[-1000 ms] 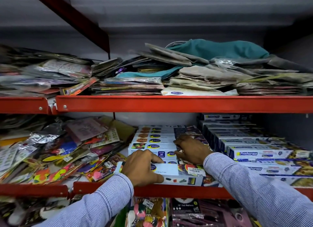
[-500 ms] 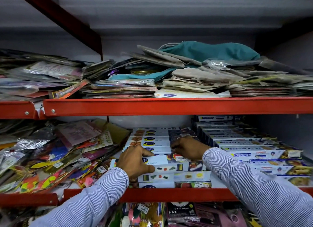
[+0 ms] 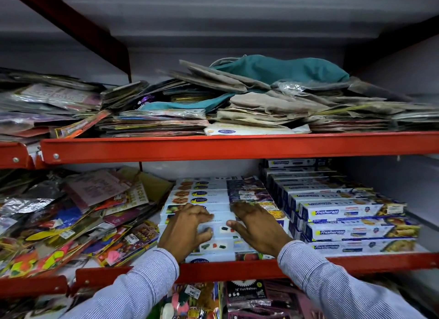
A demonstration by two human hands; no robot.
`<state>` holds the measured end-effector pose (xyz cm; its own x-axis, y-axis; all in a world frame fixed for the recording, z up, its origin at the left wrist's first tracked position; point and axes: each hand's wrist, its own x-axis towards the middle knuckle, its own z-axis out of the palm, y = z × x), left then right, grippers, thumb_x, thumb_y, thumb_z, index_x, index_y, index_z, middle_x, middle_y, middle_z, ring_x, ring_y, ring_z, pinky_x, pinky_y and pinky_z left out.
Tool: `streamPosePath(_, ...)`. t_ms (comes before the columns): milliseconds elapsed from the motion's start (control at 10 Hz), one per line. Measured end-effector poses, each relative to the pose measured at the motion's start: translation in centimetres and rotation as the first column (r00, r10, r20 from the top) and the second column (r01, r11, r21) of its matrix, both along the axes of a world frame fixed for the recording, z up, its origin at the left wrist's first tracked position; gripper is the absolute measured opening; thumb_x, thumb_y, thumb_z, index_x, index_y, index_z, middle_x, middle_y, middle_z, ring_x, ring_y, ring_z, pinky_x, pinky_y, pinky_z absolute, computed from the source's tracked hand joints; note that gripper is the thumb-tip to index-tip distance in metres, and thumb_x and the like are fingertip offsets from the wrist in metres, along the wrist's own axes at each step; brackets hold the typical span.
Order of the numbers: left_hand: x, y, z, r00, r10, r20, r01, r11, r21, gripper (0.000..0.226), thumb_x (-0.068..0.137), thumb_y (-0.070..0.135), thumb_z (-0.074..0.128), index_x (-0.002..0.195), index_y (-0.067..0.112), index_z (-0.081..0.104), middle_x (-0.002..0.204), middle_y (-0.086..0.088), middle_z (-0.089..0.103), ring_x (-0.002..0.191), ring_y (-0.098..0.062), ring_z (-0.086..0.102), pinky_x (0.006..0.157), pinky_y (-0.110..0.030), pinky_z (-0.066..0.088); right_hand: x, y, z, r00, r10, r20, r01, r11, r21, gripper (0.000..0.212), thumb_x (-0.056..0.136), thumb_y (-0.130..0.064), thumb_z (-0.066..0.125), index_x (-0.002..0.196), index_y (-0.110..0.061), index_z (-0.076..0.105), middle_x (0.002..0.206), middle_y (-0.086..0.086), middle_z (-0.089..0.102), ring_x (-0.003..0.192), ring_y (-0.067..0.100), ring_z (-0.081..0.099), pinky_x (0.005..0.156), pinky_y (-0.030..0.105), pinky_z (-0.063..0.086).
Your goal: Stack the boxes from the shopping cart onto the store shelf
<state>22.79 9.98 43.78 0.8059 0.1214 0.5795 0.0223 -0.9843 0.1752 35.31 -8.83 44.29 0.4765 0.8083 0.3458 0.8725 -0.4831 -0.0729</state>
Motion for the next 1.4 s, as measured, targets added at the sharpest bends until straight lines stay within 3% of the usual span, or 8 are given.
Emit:
streamPosePath(200,0.1,0.3,-0.8,1.000,-0.010,-0.001,0.010,0.999,-0.048,0.046,0.086,0.040,0.069,0.129,0.023,0.063,0.136,0.005,0.061,0.127,-0.012,0.050,0.108,-0.024,0.035,0.1,-0.1,0.3,1.000,0.025,0.015,-0.025,1.000,0.018,0.060,0.102,-0.056,0.030,0.149,-0.020,0.037,0.158,0.001,0.038,0.145,0.019,0.035,0.120,0.035,0.029)
streamPosePath(600,-0.1,1.2,-1.2,0.999,-0.041,0.006,0.041,0.998,-0.050,0.041,0.091,0.035,0.065,0.131,0.026,0.061,0.141,0.007,0.057,0.133,-0.008,0.046,0.110,-0.019,0.026,0.9,0.1,-0.2,1.000,0.003,0.015,-0.004,0.998,0.055,0.069,0.095,-0.069,0.029,0.148,-0.026,0.041,0.157,-0.005,0.041,0.143,0.016,0.039,0.115,0.035,0.038)
streamPosePath(700,-0.4,1.3,-1.8,0.999,-0.008,-0.035,0.008,1.000,0.013,0.049,0.097,0.041,0.053,0.143,0.025,0.047,0.152,0.005,0.044,0.143,-0.011,0.033,0.121,-0.033,0.021,1.0,0.2,-0.7,0.999,-0.015,0.041,0.012,0.998,0.057,0.069,0.095,-0.069,0.027,0.148,-0.026,0.040,0.157,-0.004,0.041,0.144,0.016,0.038,0.118,0.035,0.034)
streamPosePath(800,-1.0,1.4,-2.9,0.995,0.099,-0.030,-0.092,0.981,0.171,0.057,0.102,0.049,0.032,0.153,0.024,0.024,0.162,0.002,0.022,0.152,-0.019,0.009,0.124,-0.047,0.004,0.6,0.4,-2.2,0.986,-0.054,0.160,0.034,0.991,0.126,0.063,0.100,-0.060,0.023,0.151,-0.024,0.034,0.160,-0.002,0.035,0.150,0.017,0.025,0.125,0.039,0.019)
streamPosePath(900,-1.1,1.2,-3.9,0.984,0.167,0.061,-0.178,0.924,0.338,0.061,0.102,0.048,0.025,0.154,0.017,0.018,0.164,-0.010,0.010,0.151,-0.035,0.001,0.117,-0.066,0.002,0.2,0.3,-4.4,0.949,-0.140,0.282,0.068,0.966,0.250,0.060,0.104,-0.050,0.024,0.156,-0.020,0.019,0.167,0.001,0.017,0.155,0.019,0.008,0.125,0.048,0.008)
streamPosePath(1000,-0.7,1.1,-4.8,0.969,0.229,0.095,-0.248,0.894,0.373,0.064,0.102,0.046,0.023,0.154,0.010,0.013,0.163,-0.019,0.007,0.150,-0.043,0.001,0.113,-0.074,0.003,0.4,0.3,-6.2,0.935,-0.216,0.281,0.129,0.946,0.298,0.066,0.103,-0.048,0.028,0.158,-0.019,0.006,0.168,0.003,0.004,0.155,0.023,0.002,0.123,0.054,0.006)
streamPosePath(1100,-0.2,1.3,-5.8,0.957,0.266,0.114,-0.289,0.889,0.356,0.066,0.102,0.046,0.023,0.154,0.008,0.010,0.163,-0.022,0.006,0.149,-0.044,0.001,0.113,-0.074,0.003,0.8,0.7,-7.1,0.919,-0.266,0.290,0.167,0.931,0.325,0.068,0.102,-0.045,0.033,0.158,-0.017,0.008,0.168,0.002,0.001,0.155,0.024,0.003,0.123,0.055,0.007)
streamPosePath(1400,-0.4,1.0,-6.0,0.959,0.253,0.131,-0.283,0.898,0.337,0.068,0.103,0.048,0.018,0.154,0.005,0.008,0.163,-0.021,0.004,0.150,-0.040,0.000,0.115,-0.071,0.005,-0.1,0.9,-6.8,0.929,-0.251,0.271,0.142,0.920,0.364,0.066,0.102,-0.048,0.020,0.158,-0.013,0.008,0.168,0.006,0.002,0.155,0.025,0.003,0.121,0.059,0.012)
